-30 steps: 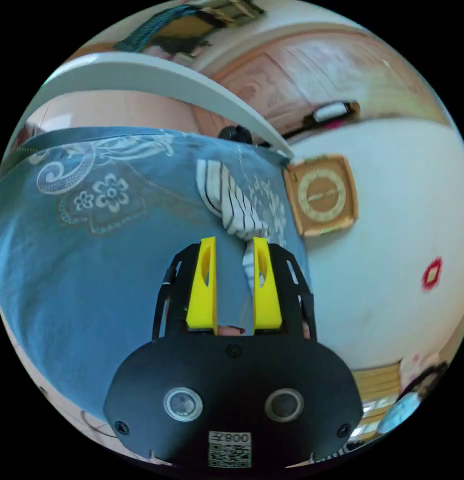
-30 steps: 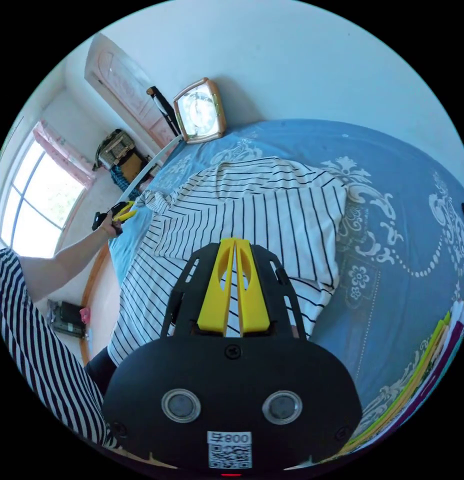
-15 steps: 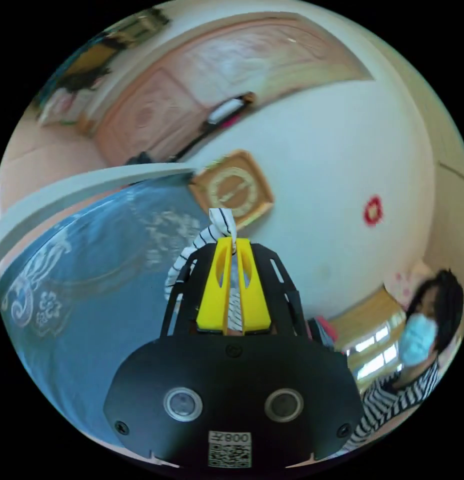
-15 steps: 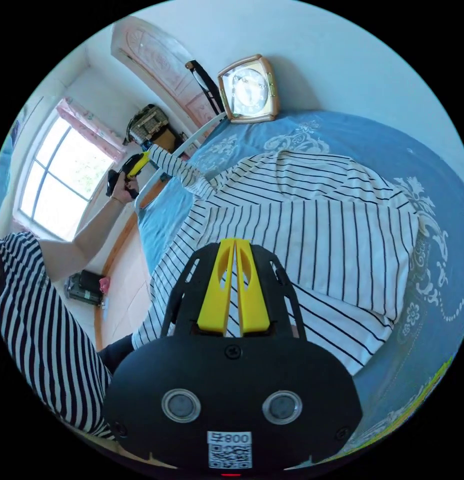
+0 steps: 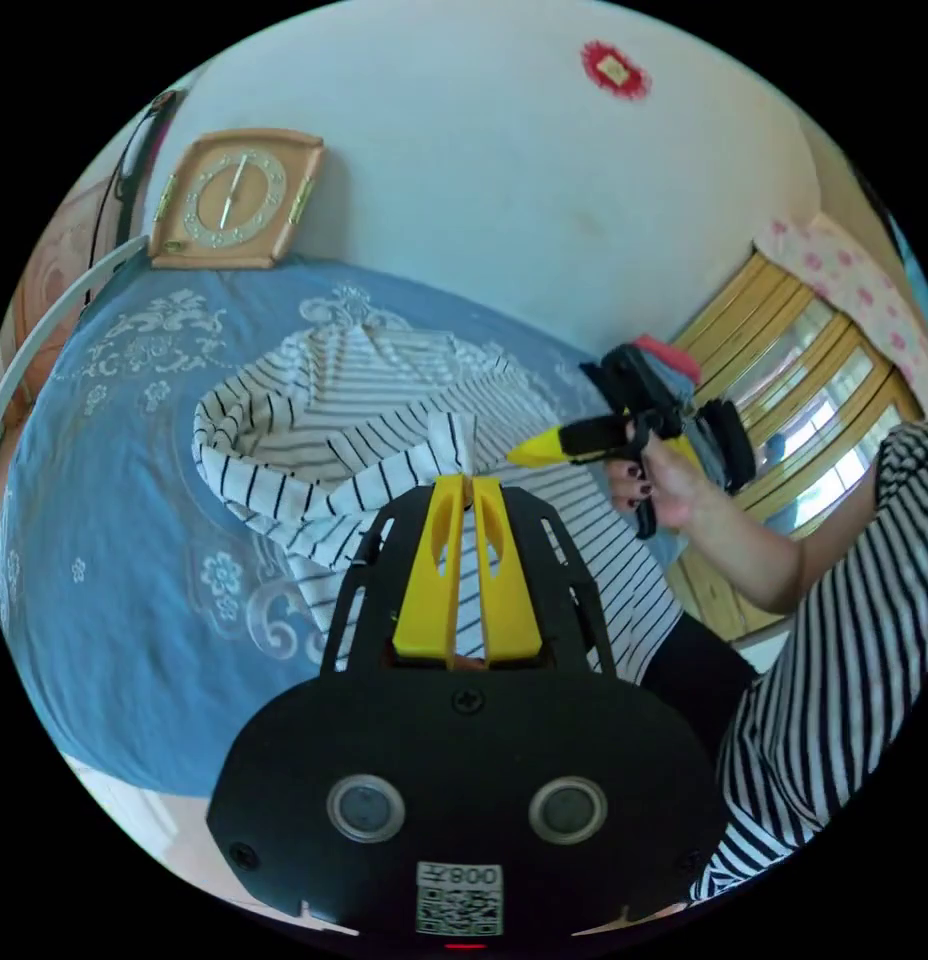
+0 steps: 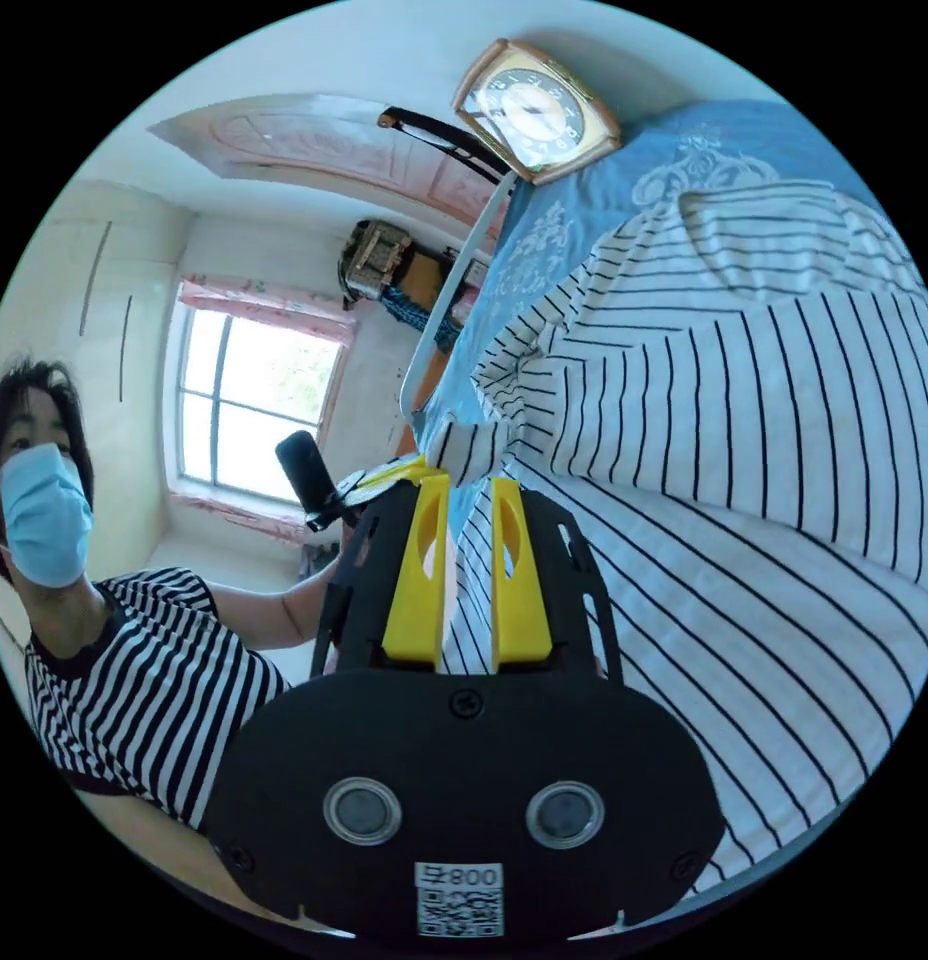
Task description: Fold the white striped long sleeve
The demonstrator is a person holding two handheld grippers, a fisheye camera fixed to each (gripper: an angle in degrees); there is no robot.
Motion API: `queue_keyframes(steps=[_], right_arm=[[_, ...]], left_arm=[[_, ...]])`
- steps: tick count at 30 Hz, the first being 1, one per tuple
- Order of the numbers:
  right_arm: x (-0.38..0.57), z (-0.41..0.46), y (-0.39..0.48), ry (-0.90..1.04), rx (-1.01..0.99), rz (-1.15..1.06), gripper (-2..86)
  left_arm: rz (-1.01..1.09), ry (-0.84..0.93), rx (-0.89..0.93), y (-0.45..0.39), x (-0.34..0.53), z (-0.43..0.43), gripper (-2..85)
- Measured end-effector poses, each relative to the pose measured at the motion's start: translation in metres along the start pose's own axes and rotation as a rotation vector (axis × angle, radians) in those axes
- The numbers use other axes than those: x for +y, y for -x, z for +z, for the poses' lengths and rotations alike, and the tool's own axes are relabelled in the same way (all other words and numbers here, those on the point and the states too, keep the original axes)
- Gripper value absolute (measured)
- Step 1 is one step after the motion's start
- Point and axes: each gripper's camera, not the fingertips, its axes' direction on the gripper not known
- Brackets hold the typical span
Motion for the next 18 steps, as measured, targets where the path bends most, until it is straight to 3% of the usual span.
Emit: queue_keyframes(steps=[11, 18], right_arm=[[-0.015, 0.02, -0.058, 0.04, -0.102, 0.141, 8.9], [-0.024, 0.054, -0.076, 0.156, -0.085, 0.128, 3.0]], left_arm=[[0.254, 0.147, -0.322, -0.13, 0.03, 0.054, 1.8], [0.225, 0.192, -0.39, -0.161, 0.041, 0.072, 3.0]])
